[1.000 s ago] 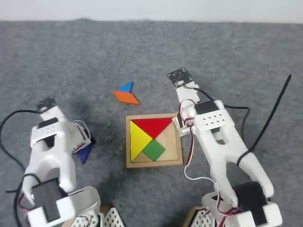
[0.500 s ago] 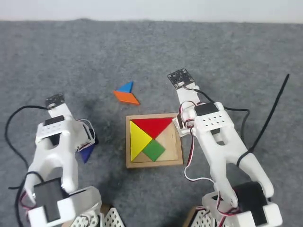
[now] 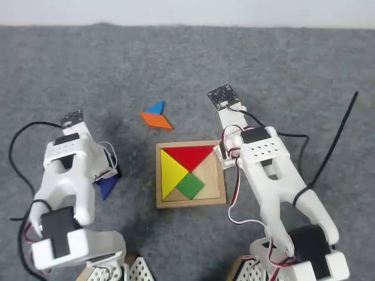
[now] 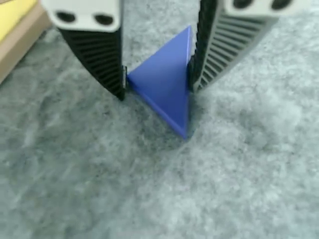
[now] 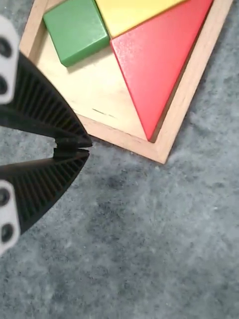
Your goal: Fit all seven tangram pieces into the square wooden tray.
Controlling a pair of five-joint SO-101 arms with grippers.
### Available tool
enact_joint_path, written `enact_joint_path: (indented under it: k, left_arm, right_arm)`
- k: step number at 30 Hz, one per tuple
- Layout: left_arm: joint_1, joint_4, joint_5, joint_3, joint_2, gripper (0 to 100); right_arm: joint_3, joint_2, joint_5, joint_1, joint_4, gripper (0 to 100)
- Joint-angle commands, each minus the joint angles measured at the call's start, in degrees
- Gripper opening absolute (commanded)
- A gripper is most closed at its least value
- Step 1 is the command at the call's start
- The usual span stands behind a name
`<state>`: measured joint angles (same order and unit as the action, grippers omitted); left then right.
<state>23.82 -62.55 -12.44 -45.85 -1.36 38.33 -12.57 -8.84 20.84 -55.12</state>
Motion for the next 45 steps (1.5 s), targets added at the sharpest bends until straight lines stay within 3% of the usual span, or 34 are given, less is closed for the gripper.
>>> enact_joint_path:
  k: [1, 19, 26, 32, 38, 43, 45]
  left_arm:
    - [-0.4, 0.6, 1.6, -2.6, -1.0, 14]
    - [-0.4, 1.2, 3.4, -4.3, -4.0, 11]
    - [0.0, 0.1, 6.8, -8.7, -18.9, 14]
    - [0.0, -3.7, 13.6, -13.1, -33.7, 24]
    - [0.2, -8.2, 23.5, -13.6, -31.9, 26]
    - [7.7, -3.9, 25.6, -15.7, -28.2, 26]
    - [11.5, -1.4, 30.8, -17.4, -27.7, 26]
  right_arm:
    - [-0.4, -3.3, -0.1, -0.8, 0.9, 0.8]
    - [-0.4, -3.3, -0.1, -0.8, 0.9, 0.9]
    - [-0.4, -3.3, -0.1, -0.8, 0.9, 0.9]
    - [-0.4, -3.3, -0.3, -0.8, 0.8, 0.9]
    - [-0.4, -3.3, -0.4, -0.8, 0.6, 0.9]
    - [-0.4, -3.3, -0.3, -0.8, 0.6, 0.9]
    - [-0.4, -3.3, -0.3, -0.8, 0.6, 0.9]
